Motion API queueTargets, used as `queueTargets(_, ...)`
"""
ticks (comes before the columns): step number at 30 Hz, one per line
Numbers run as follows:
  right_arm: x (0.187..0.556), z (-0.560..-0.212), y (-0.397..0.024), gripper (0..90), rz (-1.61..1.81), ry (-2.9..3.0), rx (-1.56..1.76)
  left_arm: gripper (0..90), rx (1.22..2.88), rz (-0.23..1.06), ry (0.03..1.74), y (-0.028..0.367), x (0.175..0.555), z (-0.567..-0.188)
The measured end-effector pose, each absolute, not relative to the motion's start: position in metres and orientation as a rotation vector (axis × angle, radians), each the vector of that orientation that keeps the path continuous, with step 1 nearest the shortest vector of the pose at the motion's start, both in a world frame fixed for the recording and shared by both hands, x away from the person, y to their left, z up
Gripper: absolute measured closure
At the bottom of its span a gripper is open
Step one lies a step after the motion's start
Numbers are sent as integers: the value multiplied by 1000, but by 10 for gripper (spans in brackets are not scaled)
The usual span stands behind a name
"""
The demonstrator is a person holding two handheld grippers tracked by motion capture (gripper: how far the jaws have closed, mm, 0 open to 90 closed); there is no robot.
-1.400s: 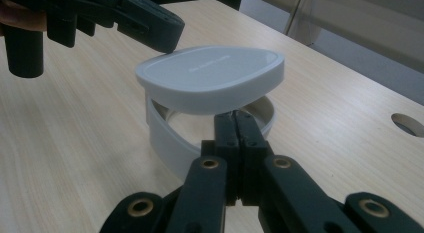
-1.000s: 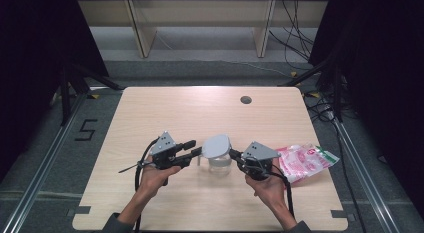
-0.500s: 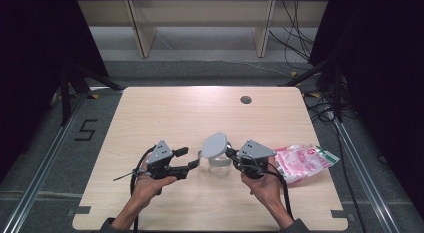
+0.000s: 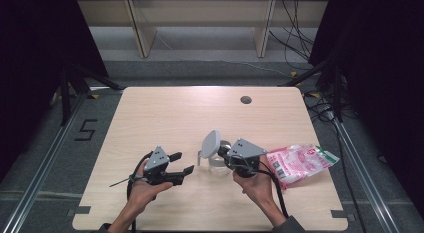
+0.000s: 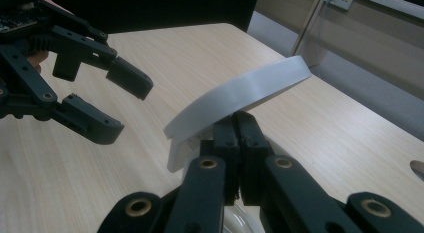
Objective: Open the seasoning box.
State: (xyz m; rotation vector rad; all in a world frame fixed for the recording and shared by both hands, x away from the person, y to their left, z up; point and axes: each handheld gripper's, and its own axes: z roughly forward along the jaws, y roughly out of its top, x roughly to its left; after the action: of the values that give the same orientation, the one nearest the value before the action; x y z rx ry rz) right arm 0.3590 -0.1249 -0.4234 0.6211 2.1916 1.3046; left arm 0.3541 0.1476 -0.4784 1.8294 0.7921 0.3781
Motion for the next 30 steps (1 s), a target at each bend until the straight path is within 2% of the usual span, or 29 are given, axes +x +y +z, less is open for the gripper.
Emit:
queueTargets(22,357,-422,-112,861,1308,2213,586,302,1842,378,803,154,351,-487)
queueTargets(29,357,-420,-123,741,1337,2190,627,302,1835,376,806,155,349,-489)
queueTargets(30,356,-421,-128,656,1329,2187,654,302,1840,372,802,155,349,-490)
